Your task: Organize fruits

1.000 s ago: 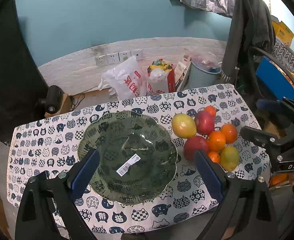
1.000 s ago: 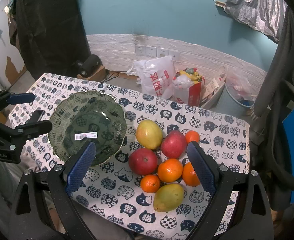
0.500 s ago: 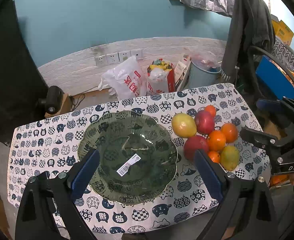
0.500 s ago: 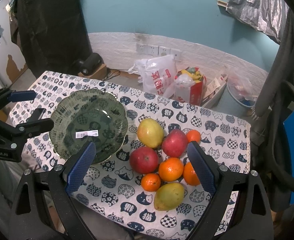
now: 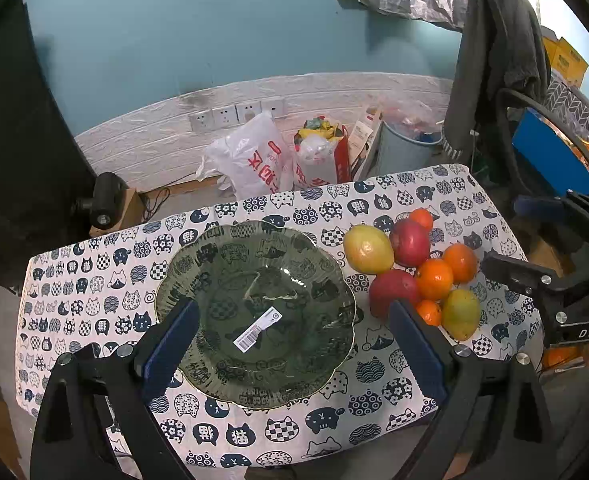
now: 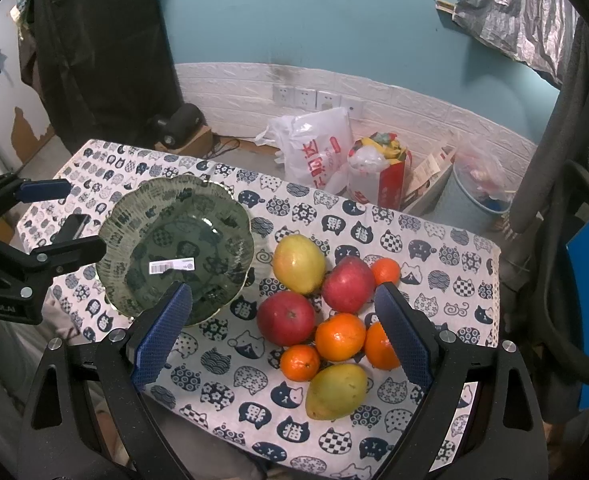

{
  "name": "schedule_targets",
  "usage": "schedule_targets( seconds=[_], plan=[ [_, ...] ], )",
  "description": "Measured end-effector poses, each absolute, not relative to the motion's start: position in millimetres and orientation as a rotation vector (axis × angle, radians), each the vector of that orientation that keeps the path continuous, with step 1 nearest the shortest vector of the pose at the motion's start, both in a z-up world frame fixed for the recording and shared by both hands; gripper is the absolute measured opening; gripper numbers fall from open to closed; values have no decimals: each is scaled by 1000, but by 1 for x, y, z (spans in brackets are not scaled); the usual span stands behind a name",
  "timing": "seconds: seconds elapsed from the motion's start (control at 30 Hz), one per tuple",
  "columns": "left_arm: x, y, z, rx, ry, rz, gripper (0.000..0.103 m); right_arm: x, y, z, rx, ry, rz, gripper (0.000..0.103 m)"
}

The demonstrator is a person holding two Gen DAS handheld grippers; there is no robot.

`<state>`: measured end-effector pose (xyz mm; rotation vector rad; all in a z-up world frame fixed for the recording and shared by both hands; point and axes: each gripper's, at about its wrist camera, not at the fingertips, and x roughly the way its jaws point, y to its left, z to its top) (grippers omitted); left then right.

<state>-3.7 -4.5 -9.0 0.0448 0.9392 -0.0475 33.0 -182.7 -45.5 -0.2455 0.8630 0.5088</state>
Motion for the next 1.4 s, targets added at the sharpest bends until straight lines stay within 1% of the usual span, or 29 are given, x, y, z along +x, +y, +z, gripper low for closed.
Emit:
schedule_targets(
  seconds=[1.03,1.4],
  plan=[
    [-5,-6,-14,58,946,-42,97,36,-194,-47,-253,878,491,91],
    [19,-10,-34,51,1024,-78,96,62,-221,-49,-240,912,382,91]
  ],
)
